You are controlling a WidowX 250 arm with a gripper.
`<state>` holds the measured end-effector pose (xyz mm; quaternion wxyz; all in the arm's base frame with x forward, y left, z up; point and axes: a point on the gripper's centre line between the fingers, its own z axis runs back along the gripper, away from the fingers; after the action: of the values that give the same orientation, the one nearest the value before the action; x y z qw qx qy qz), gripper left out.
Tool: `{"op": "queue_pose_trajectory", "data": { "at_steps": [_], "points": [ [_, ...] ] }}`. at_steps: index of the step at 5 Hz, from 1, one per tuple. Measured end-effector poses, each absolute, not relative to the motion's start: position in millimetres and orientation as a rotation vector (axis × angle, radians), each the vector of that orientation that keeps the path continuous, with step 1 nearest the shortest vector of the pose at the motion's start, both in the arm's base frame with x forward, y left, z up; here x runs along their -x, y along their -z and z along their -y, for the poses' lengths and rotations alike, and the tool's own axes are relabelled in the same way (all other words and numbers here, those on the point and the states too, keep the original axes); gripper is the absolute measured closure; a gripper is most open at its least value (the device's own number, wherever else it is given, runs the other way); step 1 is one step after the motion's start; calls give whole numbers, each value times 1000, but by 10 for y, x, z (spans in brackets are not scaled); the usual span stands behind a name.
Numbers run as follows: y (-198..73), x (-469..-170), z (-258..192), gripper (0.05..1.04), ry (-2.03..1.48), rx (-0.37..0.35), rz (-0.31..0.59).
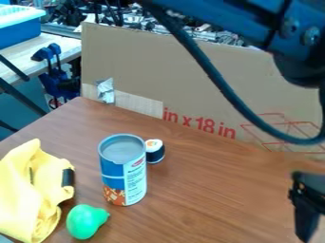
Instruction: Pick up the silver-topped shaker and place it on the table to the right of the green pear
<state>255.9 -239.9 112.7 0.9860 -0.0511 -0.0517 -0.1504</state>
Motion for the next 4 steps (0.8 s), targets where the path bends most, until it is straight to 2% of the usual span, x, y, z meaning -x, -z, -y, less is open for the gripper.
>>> {"op": "queue_pose_trajectory", "data": {
  "at_steps": [2, 4],
  "points": [
    [-1110, -2500, 2465, 83, 316, 109, 106],
    [-894, -2498, 2448, 83, 334, 88, 39]
  ]
}}
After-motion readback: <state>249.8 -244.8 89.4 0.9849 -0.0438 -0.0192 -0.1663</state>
